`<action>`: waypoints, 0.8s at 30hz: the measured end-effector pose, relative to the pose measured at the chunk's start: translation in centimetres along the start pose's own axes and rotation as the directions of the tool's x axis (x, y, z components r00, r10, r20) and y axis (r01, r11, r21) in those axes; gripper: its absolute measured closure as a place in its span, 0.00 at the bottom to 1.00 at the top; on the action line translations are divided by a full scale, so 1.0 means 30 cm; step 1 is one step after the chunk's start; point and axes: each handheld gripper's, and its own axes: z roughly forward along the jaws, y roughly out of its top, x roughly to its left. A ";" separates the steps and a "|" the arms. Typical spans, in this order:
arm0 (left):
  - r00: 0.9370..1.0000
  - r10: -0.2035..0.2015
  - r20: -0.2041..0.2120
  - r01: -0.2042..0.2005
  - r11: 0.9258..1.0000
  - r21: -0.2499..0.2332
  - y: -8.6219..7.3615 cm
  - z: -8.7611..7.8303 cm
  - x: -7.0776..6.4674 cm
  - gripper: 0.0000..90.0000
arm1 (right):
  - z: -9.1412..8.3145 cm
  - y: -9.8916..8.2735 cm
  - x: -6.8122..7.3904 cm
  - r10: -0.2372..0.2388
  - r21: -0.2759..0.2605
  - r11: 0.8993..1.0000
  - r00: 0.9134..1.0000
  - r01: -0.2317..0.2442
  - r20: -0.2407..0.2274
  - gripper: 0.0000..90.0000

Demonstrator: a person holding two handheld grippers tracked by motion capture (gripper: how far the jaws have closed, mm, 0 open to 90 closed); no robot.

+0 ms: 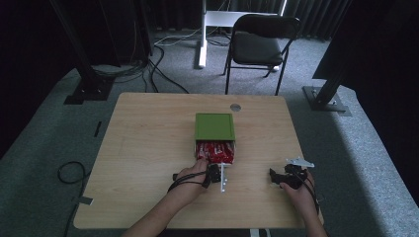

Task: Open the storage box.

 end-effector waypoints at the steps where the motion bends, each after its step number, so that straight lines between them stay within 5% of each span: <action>1: 1.000 -0.005 0.004 0.005 1.000 0.000 0.001 -0.005 -0.003 0.81 | 0.000 0.000 0.000 0.000 0.000 1.000 1.000 0.000 0.000 0.13; 24: 0.999 -0.015 0.029 0.016 0.999 -0.033 -0.008 -0.078 -0.070 0.81 | -0.001 0.000 0.000 0.000 -0.001 1.000 1.000 0.000 0.003 0.14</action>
